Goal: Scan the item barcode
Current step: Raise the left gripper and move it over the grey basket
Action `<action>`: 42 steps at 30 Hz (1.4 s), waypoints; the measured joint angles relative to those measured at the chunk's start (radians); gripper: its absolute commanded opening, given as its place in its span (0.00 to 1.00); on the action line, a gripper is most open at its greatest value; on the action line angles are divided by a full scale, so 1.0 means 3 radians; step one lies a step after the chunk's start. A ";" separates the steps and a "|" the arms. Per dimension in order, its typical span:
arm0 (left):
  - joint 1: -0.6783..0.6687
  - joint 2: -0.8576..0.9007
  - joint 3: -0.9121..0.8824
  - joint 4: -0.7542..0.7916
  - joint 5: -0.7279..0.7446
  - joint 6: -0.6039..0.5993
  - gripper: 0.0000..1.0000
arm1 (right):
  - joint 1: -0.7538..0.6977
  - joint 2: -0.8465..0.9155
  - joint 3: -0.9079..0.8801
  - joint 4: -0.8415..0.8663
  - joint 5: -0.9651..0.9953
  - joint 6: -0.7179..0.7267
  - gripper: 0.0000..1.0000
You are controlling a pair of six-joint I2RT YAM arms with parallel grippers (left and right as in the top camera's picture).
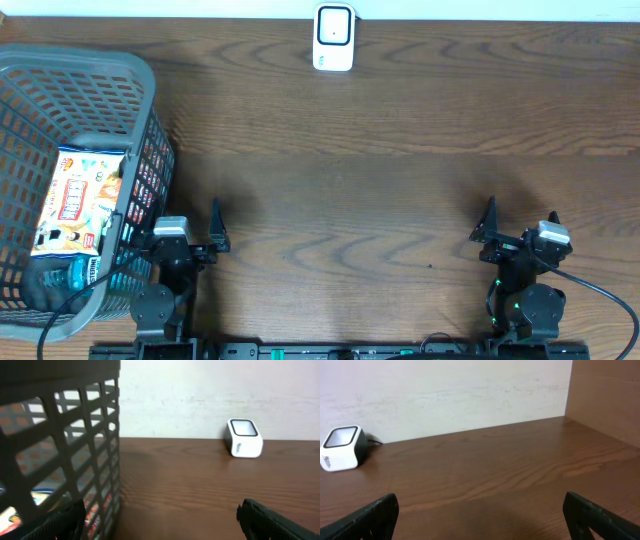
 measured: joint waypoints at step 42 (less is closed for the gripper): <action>-0.0009 0.2319 0.2365 0.0099 0.2012 -0.1134 0.98 | 0.0000 0.0000 -0.0001 -0.0001 -0.0011 0.0000 0.99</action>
